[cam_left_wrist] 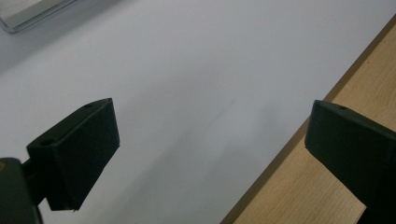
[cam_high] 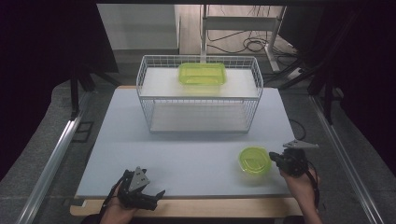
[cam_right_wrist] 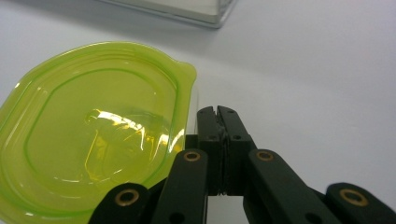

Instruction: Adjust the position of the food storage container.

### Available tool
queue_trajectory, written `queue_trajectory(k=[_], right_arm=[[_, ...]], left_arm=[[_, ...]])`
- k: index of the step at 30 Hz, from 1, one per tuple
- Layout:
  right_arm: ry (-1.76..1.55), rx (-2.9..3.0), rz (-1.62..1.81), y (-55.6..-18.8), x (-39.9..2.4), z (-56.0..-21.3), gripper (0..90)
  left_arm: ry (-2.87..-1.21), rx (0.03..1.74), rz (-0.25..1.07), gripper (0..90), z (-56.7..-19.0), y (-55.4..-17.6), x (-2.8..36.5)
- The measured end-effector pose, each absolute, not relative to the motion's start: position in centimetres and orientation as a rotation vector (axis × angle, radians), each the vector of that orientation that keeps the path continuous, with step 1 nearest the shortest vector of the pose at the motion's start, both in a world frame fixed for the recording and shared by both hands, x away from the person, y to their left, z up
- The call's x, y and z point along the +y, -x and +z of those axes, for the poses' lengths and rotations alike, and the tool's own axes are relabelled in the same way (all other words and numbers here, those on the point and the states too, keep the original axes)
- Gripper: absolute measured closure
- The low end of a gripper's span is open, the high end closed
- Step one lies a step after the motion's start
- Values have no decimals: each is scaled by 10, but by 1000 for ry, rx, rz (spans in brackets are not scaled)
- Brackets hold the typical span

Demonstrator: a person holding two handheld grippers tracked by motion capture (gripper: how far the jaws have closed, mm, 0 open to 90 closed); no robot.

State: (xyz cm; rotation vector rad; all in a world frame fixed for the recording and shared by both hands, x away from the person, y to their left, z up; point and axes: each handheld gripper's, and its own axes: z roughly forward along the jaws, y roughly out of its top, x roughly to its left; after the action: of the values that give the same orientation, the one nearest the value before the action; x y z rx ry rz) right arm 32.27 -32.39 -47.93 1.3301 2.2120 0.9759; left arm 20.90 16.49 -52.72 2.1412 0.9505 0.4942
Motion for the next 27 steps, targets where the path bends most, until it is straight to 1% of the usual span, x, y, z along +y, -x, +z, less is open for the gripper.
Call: queue_trajectory(k=[7,12,17,27], right_arm=[[-1300,2255,1002,-318,-308,-479,857],[-1310,2247,954,-316,-317,-480,891],[-1333,2310,950,-307,-322,-489,894],[-1268,2435,963,-304,-296,-500,893]], left_arm=[[-2144,948,496,31,-527,-209,165],[-2141,952,498,31,-527,-209,166],[-2143,953,499,31,-527,-209,165],[-2155,949,499,31,-528,-209,165]])
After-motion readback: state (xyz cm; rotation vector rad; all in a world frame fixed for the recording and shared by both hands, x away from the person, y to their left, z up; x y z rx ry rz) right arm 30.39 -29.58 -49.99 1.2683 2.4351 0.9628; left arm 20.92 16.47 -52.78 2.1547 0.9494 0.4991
